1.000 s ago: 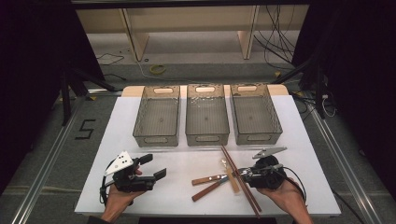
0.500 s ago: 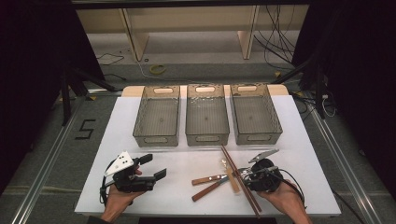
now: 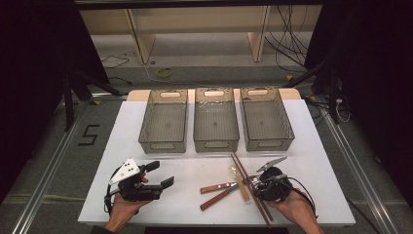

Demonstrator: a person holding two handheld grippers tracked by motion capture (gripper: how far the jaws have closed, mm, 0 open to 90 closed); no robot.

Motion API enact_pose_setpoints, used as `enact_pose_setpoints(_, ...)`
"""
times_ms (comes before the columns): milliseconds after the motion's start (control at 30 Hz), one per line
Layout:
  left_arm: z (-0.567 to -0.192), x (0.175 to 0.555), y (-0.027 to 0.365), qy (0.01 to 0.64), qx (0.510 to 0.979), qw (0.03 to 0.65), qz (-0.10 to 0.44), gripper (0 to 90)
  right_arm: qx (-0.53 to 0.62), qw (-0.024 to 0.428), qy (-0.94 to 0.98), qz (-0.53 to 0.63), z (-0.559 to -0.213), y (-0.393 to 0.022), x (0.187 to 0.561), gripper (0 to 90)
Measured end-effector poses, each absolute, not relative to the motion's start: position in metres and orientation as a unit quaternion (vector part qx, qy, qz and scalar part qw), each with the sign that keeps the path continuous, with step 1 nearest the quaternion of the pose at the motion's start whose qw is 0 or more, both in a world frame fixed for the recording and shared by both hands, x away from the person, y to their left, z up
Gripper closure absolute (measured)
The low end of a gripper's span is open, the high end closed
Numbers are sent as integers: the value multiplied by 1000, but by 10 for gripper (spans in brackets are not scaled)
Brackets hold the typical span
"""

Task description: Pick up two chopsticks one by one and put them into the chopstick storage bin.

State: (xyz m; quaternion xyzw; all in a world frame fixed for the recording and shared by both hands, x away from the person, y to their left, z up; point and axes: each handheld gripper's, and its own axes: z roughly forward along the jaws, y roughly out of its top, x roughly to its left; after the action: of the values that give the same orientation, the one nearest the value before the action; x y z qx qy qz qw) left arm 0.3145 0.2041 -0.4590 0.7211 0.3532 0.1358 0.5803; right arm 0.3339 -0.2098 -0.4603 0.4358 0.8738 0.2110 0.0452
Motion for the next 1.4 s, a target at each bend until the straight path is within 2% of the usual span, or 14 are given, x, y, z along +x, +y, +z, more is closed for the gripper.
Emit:
enact_pose_setpoints(400,-459,315,204,353,723,578,135,157,450,36,866,215,-463,-216,338,833)
enact_pose_setpoints(667,-460,315,204,351,726,576,133,158,452,40,862,225,-461,-221,340,848)
enact_pose_setpoints(900,-461,316,202,355,727,575,124,158,443,67,858,253,-445,-225,337,849)
enact_pose_setpoints(1133,-460,318,201,357,730,568,129,159,419,83,863,271,-432,-212,338,849)
enact_pose_setpoints(1400,-451,321,195,342,751,551,126,160,360,79,892,263,-421,-188,338,850)
